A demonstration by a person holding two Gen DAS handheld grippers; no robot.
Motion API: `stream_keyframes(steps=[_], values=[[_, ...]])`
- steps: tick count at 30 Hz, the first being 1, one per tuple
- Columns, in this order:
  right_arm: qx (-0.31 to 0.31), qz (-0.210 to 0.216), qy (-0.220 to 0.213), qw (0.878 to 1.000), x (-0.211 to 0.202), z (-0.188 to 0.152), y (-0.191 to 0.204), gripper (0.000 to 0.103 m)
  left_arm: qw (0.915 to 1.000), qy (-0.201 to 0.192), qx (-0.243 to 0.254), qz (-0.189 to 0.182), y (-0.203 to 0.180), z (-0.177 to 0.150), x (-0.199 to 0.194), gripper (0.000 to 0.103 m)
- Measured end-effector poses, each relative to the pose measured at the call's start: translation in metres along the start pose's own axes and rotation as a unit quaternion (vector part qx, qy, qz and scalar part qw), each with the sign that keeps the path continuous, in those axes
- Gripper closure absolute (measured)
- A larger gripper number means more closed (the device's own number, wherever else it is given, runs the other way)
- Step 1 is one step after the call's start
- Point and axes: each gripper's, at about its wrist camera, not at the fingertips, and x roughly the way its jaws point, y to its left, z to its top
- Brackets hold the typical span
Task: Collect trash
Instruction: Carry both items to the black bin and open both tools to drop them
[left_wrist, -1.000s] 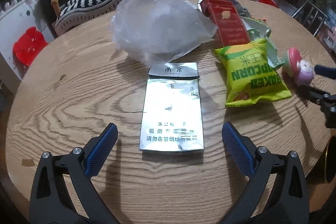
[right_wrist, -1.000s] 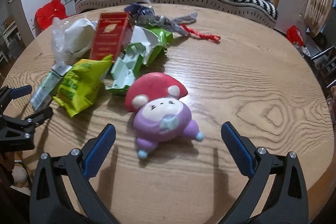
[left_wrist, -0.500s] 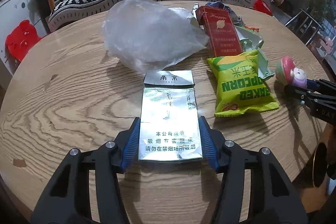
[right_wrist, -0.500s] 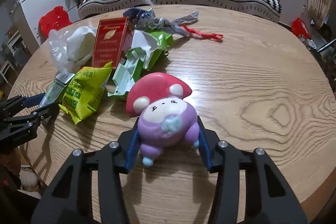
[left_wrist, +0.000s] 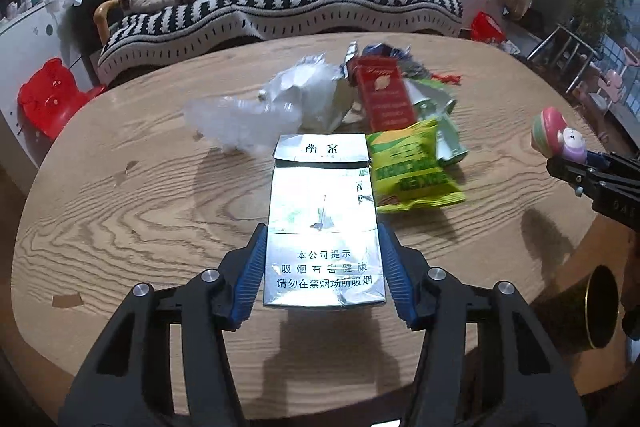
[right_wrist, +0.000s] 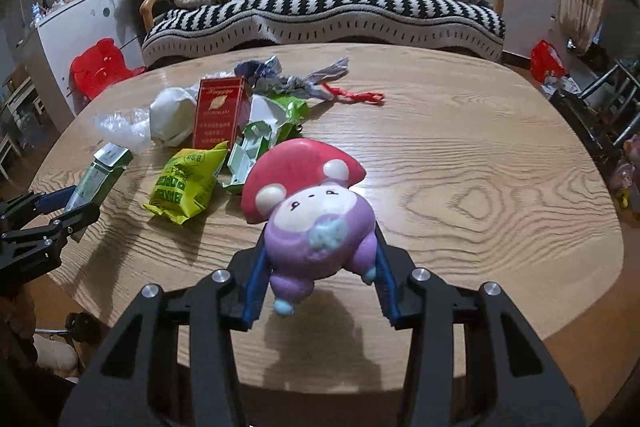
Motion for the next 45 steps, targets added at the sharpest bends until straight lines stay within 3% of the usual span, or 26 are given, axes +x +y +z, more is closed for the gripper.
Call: stream_keyframes(steps=[5,9,15,21,24,29,33,38,45], values=[[0.013,-0.011,-0.017,1.0,-0.03,-0.009,-0.013,0.058,0.9997,-0.014,0.019,-0.009,-0.02,0.002,-0.013,0.049],[0.033,-0.03,-0.033,0.998,-0.065,-0.021,-0.039,0.058,0.9983,-0.019,0.034,-0.043,-0.044,0.006,-0.021,0.049],[0.097,-0.089,-0.063,0.989,-0.129,-0.061,-0.109,0.058,0.9889,-0.041,0.094,-0.107,-0.124,0.008,-0.031,0.049],[0.203,-0.166,-0.033,0.964,-0.177,-0.143,-0.197,0.058,0.9634,-0.032,0.167,-0.207,-0.242,-0.017,-0.036,0.049],[0.26,-0.199,0.014,0.945,-0.188,-0.196,-0.243,0.058,0.9392,-0.002,0.213,-0.27,-0.318,-0.045,-0.034,0.049],[0.354,-0.217,0.08,0.906,-0.197,-0.27,-0.305,0.058,0.8992,0.062,0.261,-0.346,-0.419,-0.095,-0.02,0.049],[0.408,-0.222,0.111,0.878,-0.2,-0.31,-0.339,0.058,0.8765,0.103,0.291,-0.37,-0.481,-0.13,0.003,0.049],[0.439,-0.214,0.126,0.863,-0.199,-0.336,-0.361,0.058,0.8632,0.129,0.312,-0.375,-0.525,-0.155,0.03,0.049],[0.457,-0.203,0.13,0.856,-0.189,-0.339,-0.38,0.057,0.8588,0.147,0.311,-0.38,-0.542,-0.165,0.044,0.049]])
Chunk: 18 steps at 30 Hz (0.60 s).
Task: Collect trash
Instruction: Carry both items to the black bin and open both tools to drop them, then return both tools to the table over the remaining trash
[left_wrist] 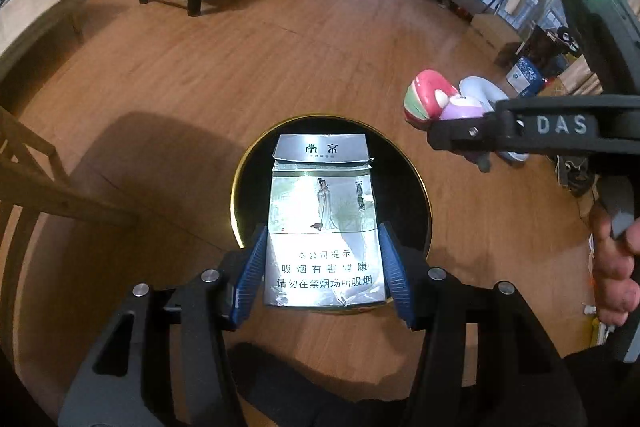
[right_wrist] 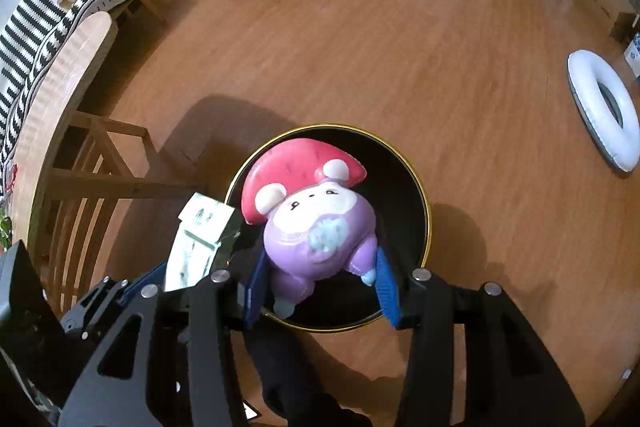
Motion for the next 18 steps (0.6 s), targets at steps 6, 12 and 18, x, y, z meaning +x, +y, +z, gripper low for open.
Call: stream_keyframes(steps=[6,12,18], values=[[0.005,-0.006,0.002,1.0,0.008,0.007,-0.001,0.05,0.9999,0.004,-0.004,-0.011,-0.002,0.008,0.017,0.049],[0.012,-0.012,0.0,1.0,0.007,0.008,-0.004,0.037,0.9999,0.011,0.001,-0.005,-0.006,0.007,0.028,0.032],[-0.003,-0.012,-0.036,0.999,-0.01,0.012,0.014,0.033,0.9999,-0.007,-0.001,0.014,-0.002,0.007,0.008,0.02]])
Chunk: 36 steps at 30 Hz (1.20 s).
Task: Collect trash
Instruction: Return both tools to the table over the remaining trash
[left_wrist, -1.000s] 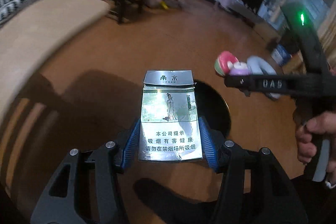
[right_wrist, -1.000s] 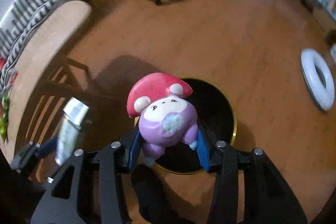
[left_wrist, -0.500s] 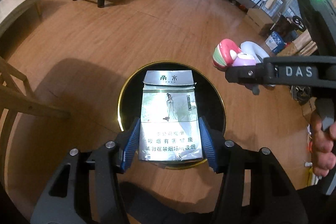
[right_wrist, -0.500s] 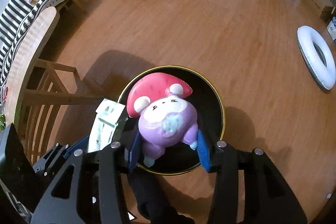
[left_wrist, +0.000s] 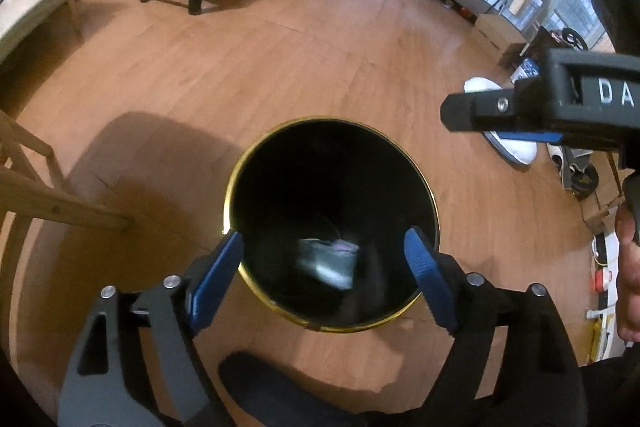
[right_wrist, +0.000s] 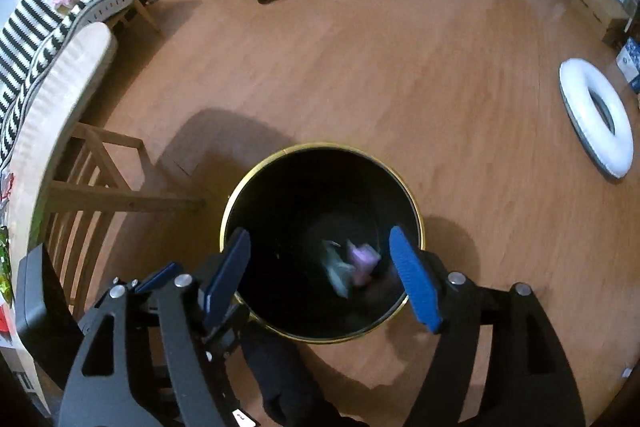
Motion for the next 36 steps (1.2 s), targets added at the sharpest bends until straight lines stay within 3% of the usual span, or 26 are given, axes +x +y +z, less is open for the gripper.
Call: stream_keyframes(steps=[5,9,15,20,24,26,30,36], values=[[-0.032,0.023,-0.075,0.996,-0.037,0.011,0.044,0.032,0.9981,-0.041,-0.016,0.042,0.025,-0.002,-0.054,0.013],[-0.082,0.066,-0.128,0.986,-0.066,0.012,0.108,0.027,0.988,-0.097,-0.049,0.11,0.068,-0.009,-0.124,0.011],[-0.165,0.157,-0.159,0.961,-0.099,-0.004,0.229,0.024,0.9518,-0.18,-0.12,0.217,0.143,-0.049,-0.255,0.009],[-0.234,0.211,-0.16,0.935,-0.119,-0.036,0.339,0.024,0.9196,-0.202,-0.17,0.291,0.196,-0.098,-0.335,0.009],[-0.291,0.242,-0.145,0.914,-0.125,-0.071,0.422,0.024,0.9008,-0.209,-0.199,0.324,0.228,-0.139,-0.385,0.009],[-0.323,0.252,-0.139,0.902,-0.129,-0.096,0.461,0.024,0.8875,-0.211,-0.214,0.349,0.247,-0.161,-0.41,0.009],[-0.376,0.261,-0.122,0.881,-0.126,-0.139,0.519,0.024,0.8668,-0.207,-0.258,0.373,0.287,-0.205,-0.446,0.009],[-0.403,0.257,-0.096,0.873,-0.112,-0.166,0.554,0.024,0.8467,-0.197,-0.303,0.39,0.328,-0.257,-0.478,0.009]])
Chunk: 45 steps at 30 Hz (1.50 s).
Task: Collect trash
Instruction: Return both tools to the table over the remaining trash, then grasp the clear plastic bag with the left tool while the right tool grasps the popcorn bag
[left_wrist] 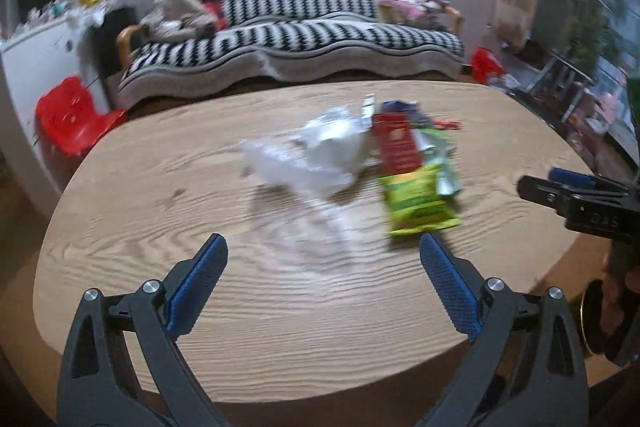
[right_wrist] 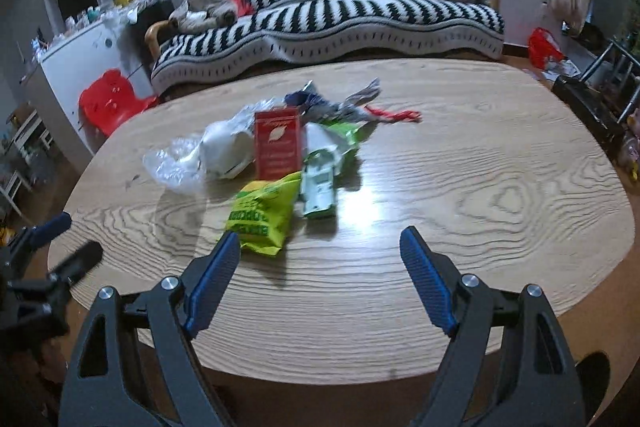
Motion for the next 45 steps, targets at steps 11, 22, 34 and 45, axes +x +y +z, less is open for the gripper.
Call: stream_keyframes(steps=[11,22,34,45], values=[[-0.015,0.008,0.036,0.999,0.04,-0.001,0.018,0.024,0.9982,0.023,-0.055,0.0,0.026,0.008,0.043,0.009],[-0.022,0.013,0.063,0.998,0.096,0.001,0.043,0.024,0.9858,0.063,-0.155,-0.01,0.033,0.046,0.125,0.009],[-0.042,-0.023,0.069,0.996,0.13,0.004,0.059,0.043,0.9821,0.098,-0.161,-0.008,0.048,0.038,0.163,0.084],[-0.059,0.003,0.018,0.998,0.073,0.011,0.057,0.051,0.9931,0.063,-0.096,0.024,0.057,0.026,0.105,0.1]])
